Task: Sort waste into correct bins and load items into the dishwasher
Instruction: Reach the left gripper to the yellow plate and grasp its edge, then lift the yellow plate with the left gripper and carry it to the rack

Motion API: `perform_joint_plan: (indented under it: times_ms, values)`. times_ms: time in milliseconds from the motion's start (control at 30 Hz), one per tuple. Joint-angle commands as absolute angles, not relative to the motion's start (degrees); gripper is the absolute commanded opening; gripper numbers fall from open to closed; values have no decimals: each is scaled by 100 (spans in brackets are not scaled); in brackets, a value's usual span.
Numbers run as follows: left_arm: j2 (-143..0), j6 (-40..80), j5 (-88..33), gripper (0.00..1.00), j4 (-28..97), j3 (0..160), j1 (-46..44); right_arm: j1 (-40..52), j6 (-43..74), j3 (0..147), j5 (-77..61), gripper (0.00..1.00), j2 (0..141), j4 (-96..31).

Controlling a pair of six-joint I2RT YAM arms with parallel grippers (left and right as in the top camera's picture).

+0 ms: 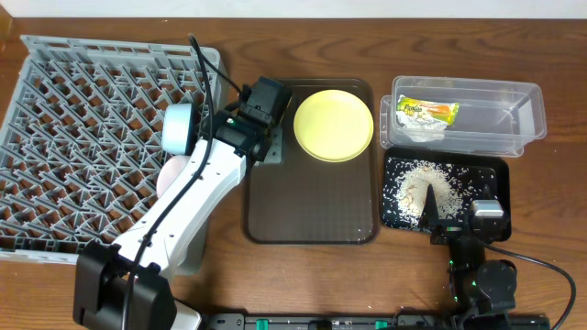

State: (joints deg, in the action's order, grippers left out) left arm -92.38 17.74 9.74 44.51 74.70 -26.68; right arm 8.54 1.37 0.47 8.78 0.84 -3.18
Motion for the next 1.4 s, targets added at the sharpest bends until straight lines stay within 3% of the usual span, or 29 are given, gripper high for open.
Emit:
perform_joint_plan:
  times_ms: [0,267,400,600,800,867,1167,1300,1367]
  values:
    - [-9461,1765,598,69,3632,7244,-2659,779,78,32,873,99,38,-325]
    - [-10862,1769,-495,69,1546,7220,-2659,779,80,32,873,99,38,-325]
    - [-11246,1767,-534,64,1020,7220,-2652,779,78,32,873,99,38,-325]
    - [-11585,1769,-386,47,1111,7220,-2604,779,80,32,873,99,38,-322]
    - [-11603,1767,-388,20,1559,7223,-2602,779,80,32,873,99,38,-325]
    - [-11546,1763,-386,6,1780,7223,-2569,779,80,32,873,99,38,-325]
    - [-9867,1269,-165,6,2742,7564,-1962,779,80,32,873,99,38,-322]
    - [-8735,744,1129,6,3492,7590,-1605,779,80,32,873,99,38,-325]
    - [-7992,327,2823,6,4165,7590,-1420,779,80,32,873,99,38,-322]
